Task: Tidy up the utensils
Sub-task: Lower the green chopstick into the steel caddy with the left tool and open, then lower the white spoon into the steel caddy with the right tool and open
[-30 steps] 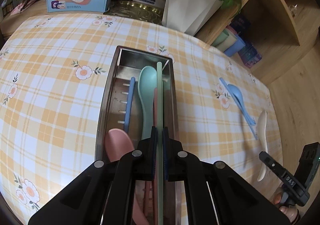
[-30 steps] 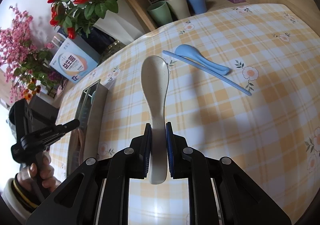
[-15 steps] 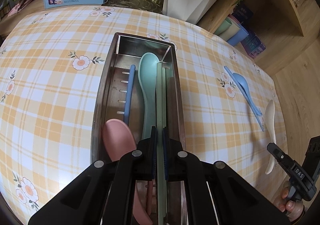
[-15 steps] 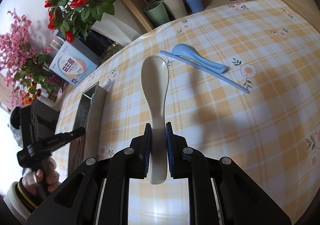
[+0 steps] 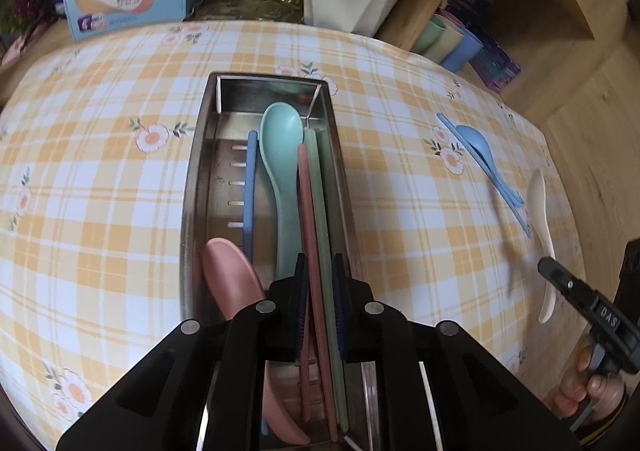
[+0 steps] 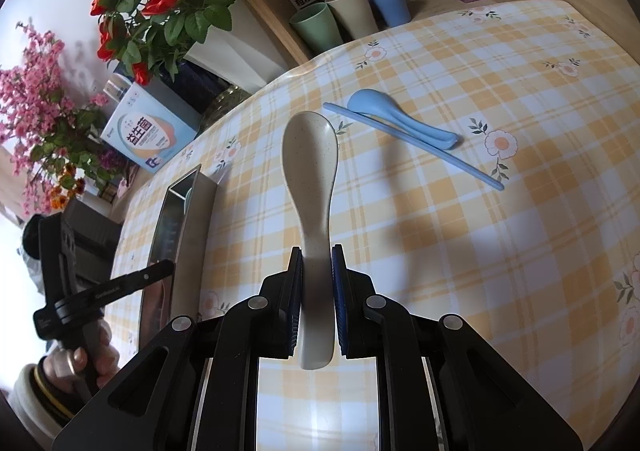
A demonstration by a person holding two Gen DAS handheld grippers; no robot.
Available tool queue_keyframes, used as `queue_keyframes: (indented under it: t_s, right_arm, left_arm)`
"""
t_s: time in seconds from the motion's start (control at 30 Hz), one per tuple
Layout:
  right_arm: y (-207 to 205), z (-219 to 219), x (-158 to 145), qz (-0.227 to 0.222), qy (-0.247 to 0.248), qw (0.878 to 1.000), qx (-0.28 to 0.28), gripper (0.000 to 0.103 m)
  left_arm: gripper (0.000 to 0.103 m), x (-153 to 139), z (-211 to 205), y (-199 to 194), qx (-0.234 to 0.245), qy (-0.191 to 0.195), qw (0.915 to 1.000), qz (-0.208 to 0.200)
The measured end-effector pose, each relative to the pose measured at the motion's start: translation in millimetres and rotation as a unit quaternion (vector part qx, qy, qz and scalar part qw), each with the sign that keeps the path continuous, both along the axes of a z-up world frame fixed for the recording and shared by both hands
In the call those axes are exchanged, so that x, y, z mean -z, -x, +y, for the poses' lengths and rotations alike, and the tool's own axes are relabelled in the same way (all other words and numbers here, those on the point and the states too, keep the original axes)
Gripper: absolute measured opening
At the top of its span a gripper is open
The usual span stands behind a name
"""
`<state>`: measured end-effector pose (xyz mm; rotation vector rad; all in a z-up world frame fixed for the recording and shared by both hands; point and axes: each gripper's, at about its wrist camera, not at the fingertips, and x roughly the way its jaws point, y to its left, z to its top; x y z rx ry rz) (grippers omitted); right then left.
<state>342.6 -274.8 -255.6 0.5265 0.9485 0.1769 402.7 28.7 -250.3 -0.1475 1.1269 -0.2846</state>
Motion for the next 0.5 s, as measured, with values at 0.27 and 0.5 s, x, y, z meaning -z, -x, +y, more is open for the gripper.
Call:
queue_keyframes:
  t_s: [0.27, 0.5]
  right_arm:
    - [0.8, 7.1, -5.1, -0.002, 0.001, 1.000, -0.006, 0.014]
    - [2.8, 15.5, -15.2, -0.006, 0.004, 1.000, -0.013, 0.014]
  left_arm:
    - [0.025, -29.8, -3.3, 15.3, 0.018, -0.023, 0.9986, -0.044]
    - [0.042, -49.6, 1.0, 29.1, 0.018, -0.029, 0.9969, -0.071]
